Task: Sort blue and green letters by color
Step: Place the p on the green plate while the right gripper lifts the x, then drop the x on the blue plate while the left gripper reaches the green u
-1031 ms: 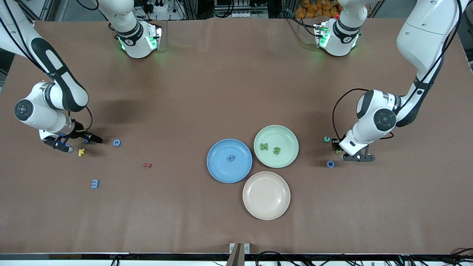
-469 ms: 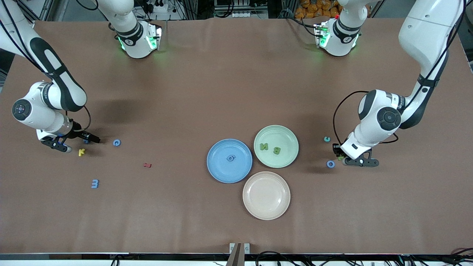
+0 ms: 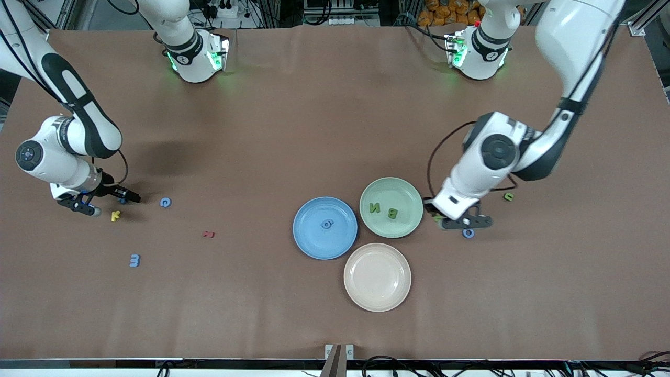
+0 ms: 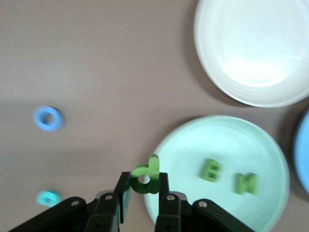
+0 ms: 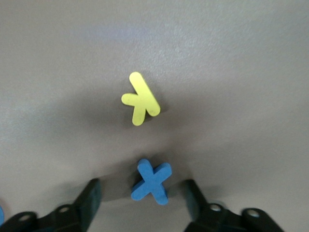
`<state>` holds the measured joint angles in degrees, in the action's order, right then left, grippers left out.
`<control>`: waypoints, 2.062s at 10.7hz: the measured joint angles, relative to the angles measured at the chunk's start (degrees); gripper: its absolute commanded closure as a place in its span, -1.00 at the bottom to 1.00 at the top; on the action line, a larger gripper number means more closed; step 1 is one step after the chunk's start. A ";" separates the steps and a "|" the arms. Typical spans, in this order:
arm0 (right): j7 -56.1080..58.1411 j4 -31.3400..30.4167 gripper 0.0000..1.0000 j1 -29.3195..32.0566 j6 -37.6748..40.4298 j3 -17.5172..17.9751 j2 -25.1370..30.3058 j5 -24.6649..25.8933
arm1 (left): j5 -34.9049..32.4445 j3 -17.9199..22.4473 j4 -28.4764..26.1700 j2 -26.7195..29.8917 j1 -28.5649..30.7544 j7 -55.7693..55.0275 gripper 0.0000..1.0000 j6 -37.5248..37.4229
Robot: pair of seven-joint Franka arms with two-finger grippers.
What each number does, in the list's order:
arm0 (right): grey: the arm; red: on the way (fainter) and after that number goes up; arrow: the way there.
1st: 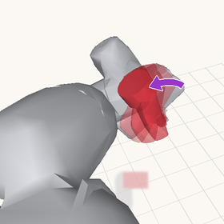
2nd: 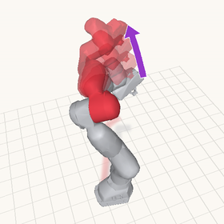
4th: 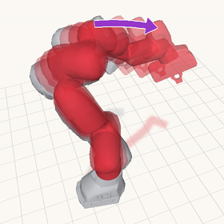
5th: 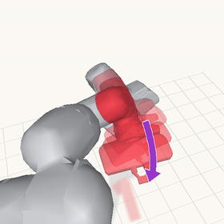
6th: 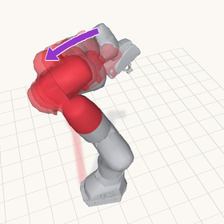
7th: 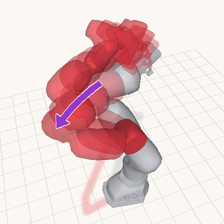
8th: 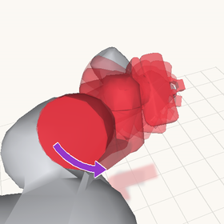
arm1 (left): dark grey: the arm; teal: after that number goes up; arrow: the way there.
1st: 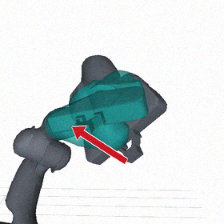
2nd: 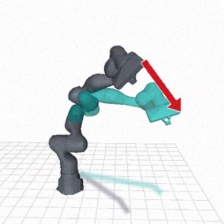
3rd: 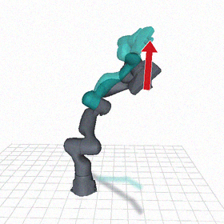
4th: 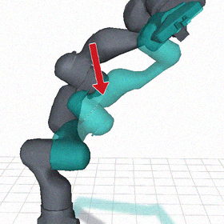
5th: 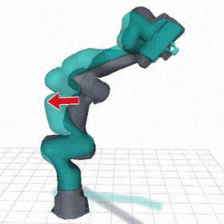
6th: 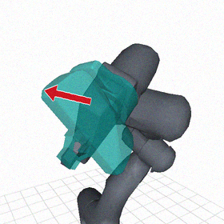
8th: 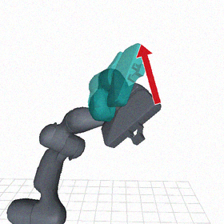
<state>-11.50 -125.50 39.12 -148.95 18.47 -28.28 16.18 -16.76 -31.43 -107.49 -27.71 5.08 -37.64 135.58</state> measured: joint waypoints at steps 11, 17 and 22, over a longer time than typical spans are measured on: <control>-9.02 13.76 1.00 -11.47 19.93 1.14 0.53 -0.09 | -2.46 0.93 2.29 -0.70 8.06 7.48 -1.00 -11.18; -26.79 23.97 1.00 -28.16 31.20 2.63 0.52 -12.65 | -2.67 0.77 -9.14 2.10 22.96 38.46 -1.00 -3.02; -35.94 31.21 1.00 -39.96 29.80 2.87 -1.54 -38.73 | -7.91 0.31 -18.46 2.16 27.77 44.41 -0.85 6.68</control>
<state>-47.44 -94.28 -0.84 -119.15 21.35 -29.82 -22.55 -24.66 -31.12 -125.95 -25.55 32.86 6.77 142.27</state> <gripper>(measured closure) 0.692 0.018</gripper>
